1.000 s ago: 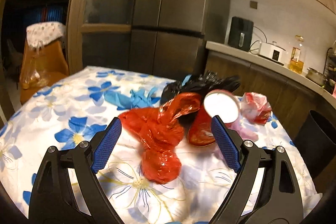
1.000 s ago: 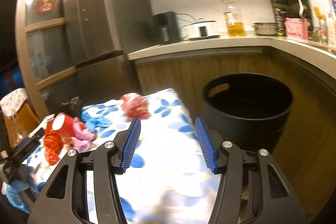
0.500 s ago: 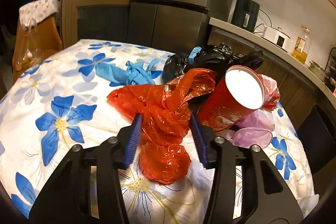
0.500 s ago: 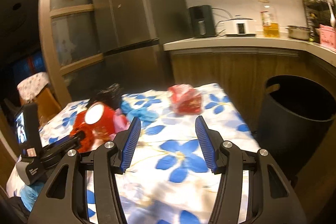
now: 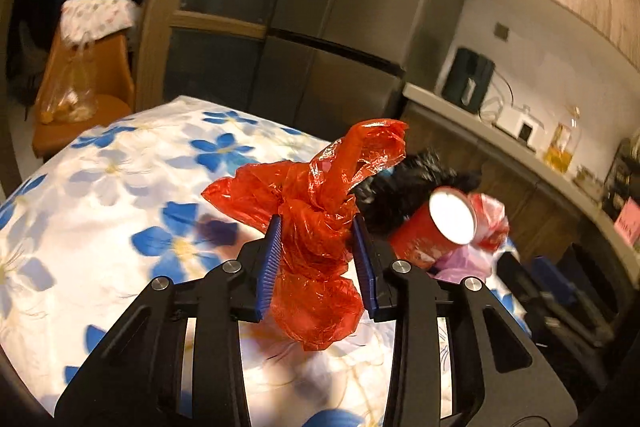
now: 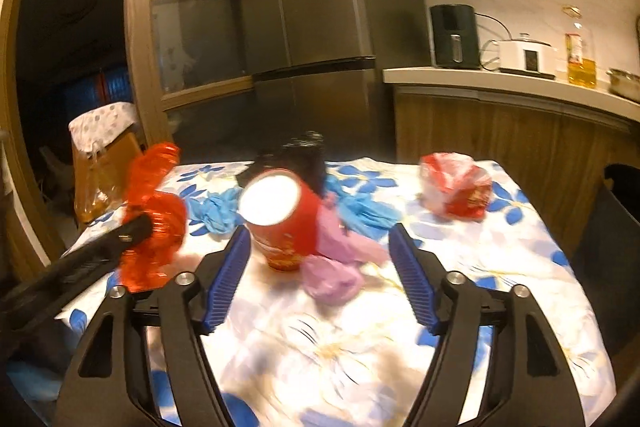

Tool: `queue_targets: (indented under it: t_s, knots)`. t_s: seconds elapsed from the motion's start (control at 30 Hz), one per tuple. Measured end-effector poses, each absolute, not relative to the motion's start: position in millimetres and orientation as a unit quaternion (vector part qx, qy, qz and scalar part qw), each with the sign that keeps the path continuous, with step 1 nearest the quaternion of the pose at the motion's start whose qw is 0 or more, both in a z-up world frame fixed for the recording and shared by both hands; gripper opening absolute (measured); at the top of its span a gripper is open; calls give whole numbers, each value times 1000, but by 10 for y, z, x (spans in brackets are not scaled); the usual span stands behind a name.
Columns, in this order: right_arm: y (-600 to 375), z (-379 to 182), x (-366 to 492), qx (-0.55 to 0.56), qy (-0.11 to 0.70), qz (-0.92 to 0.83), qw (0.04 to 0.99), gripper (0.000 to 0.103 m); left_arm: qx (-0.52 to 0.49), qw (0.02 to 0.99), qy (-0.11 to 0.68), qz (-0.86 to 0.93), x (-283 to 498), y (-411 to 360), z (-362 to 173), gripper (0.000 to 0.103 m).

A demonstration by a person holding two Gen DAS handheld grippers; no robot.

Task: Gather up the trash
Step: 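Grasp the red plastic bag with the left tool while the right tool grasps the white-lined red cup, then carry the red plastic bag and red cup in both tools over the black bin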

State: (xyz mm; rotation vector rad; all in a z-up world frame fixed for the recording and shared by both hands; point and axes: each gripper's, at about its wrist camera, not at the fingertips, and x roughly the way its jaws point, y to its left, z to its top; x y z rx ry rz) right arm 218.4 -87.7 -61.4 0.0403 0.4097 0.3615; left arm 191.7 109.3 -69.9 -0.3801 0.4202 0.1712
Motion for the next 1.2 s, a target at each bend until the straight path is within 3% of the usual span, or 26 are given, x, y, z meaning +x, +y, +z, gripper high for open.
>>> queue_targets:
  t_s: [0.47, 0.63, 1.2]
  knots:
    - [-360, -696, 2622, -40, 199, 169, 964, 75, -214, 949, 223, 62, 1794, 1308, -713, 33]
    - [-341, -747, 2717, -42, 215, 165, 962, 60, -217, 948, 228, 55, 1830, 1324, -734, 33]
    - [-684, -396, 2203, 30, 174, 217, 960, 58, -212, 950, 223, 57, 1766, 1272, -674, 34]
